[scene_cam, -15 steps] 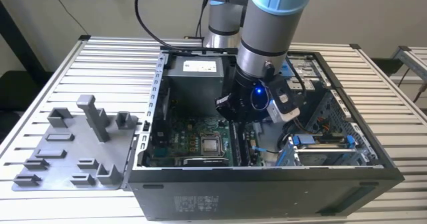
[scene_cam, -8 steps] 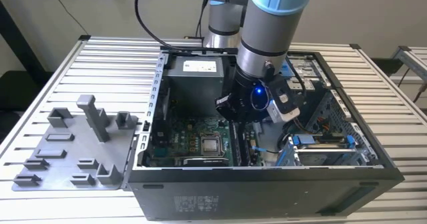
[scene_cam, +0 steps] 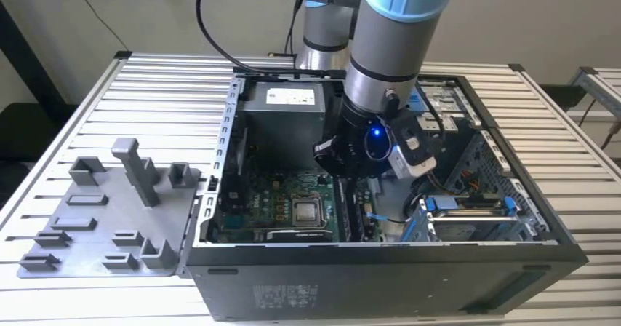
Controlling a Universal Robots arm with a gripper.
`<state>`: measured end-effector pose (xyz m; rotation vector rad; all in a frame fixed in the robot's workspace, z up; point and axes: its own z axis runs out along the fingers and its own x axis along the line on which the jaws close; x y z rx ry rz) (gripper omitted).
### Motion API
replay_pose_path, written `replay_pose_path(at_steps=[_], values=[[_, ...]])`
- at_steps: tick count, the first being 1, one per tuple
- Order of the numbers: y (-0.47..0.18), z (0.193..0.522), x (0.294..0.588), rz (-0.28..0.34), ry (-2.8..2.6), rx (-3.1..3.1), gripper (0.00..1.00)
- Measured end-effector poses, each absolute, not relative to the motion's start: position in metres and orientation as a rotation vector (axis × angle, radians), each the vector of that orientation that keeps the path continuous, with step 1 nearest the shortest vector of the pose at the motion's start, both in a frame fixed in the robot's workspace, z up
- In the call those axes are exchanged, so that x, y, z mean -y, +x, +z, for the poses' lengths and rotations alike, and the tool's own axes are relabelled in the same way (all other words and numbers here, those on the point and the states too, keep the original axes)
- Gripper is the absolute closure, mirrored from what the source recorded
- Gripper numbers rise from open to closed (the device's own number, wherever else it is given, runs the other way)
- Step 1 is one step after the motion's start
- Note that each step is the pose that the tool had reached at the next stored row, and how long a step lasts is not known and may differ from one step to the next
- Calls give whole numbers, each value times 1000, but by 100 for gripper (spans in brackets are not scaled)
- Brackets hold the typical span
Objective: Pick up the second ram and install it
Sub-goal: 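Press down the second ram until it locks into place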
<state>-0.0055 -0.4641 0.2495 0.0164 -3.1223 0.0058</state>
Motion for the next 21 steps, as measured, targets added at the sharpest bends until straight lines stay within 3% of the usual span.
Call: replay_pose_path(at_steps=[21], values=[[-6, 249, 464, 10, 524, 3087, 89]])
